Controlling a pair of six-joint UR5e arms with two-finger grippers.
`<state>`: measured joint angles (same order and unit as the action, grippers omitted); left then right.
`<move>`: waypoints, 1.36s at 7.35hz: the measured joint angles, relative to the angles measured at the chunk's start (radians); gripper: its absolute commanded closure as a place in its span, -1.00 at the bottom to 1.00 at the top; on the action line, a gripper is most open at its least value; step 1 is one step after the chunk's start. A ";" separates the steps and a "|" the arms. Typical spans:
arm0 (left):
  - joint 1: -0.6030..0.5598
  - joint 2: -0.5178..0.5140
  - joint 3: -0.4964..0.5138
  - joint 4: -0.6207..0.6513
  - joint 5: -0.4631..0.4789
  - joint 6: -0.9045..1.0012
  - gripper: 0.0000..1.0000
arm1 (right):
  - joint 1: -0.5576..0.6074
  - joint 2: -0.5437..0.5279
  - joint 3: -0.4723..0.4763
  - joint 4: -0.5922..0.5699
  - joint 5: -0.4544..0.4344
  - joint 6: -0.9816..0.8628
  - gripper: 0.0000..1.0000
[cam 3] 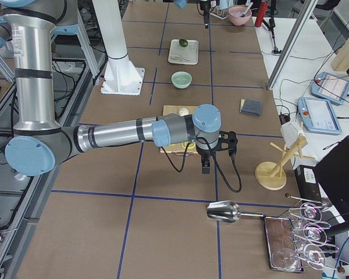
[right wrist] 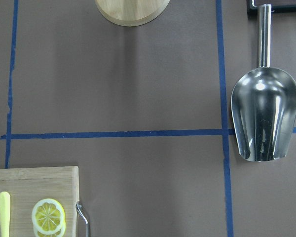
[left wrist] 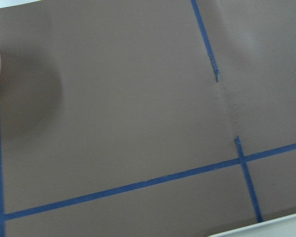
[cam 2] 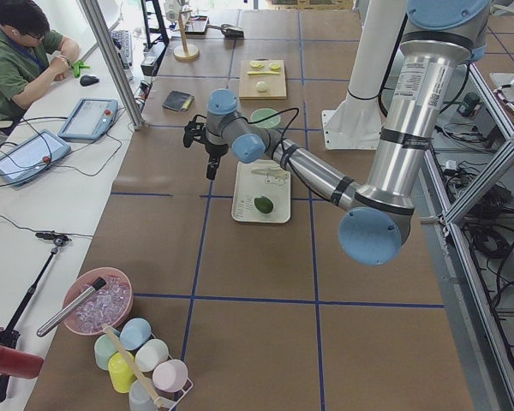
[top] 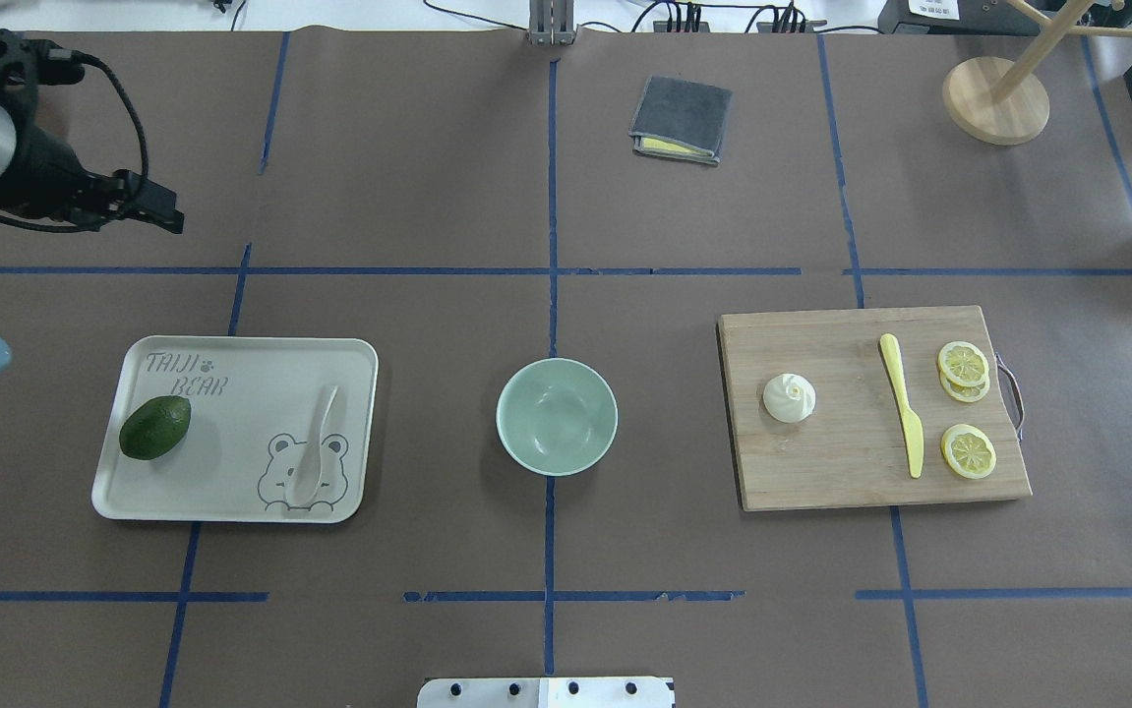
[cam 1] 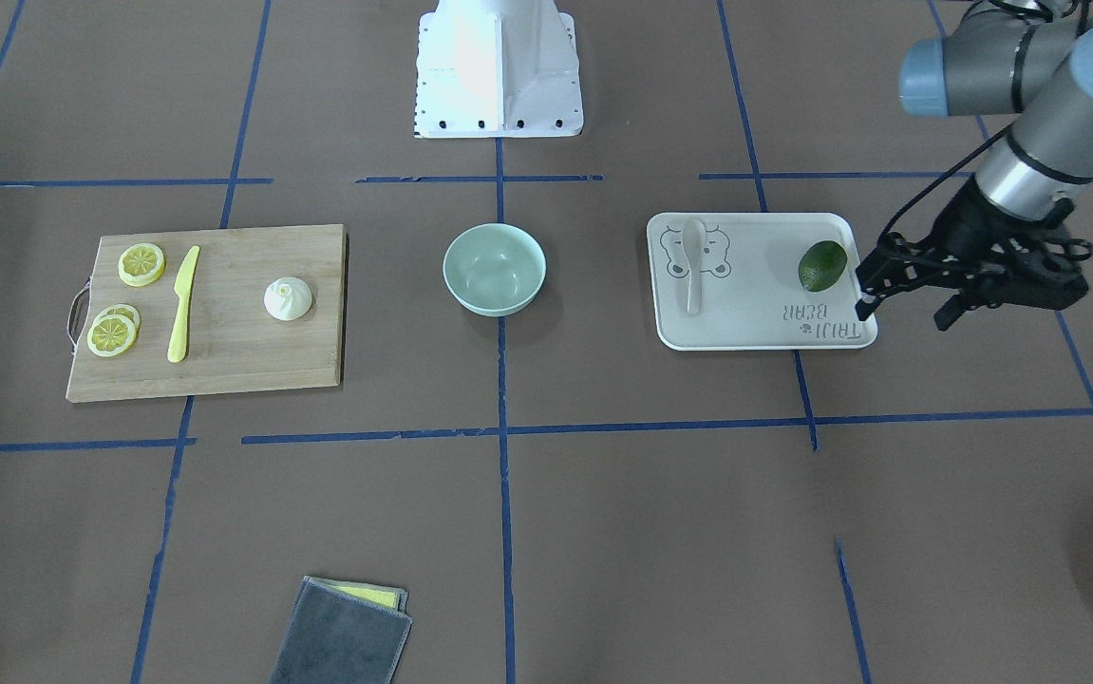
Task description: Put spoon and bun in bowl
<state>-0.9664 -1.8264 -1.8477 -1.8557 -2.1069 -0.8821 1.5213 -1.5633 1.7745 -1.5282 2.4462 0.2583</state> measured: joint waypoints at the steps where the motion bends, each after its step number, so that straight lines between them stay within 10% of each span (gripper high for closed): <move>1: 0.069 -0.019 0.000 0.000 0.058 -0.084 -1.00 | -0.036 0.027 0.006 0.000 -0.002 0.052 -1.00; 10: 0.425 -0.038 0.017 0.001 0.302 -0.401 -0.80 | -0.380 0.146 0.093 0.191 -0.111 0.630 -1.00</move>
<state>-0.5414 -1.8641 -1.8306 -1.8546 -1.8046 -1.2829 1.1410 -1.4172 1.8676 -1.3371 2.3350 0.8882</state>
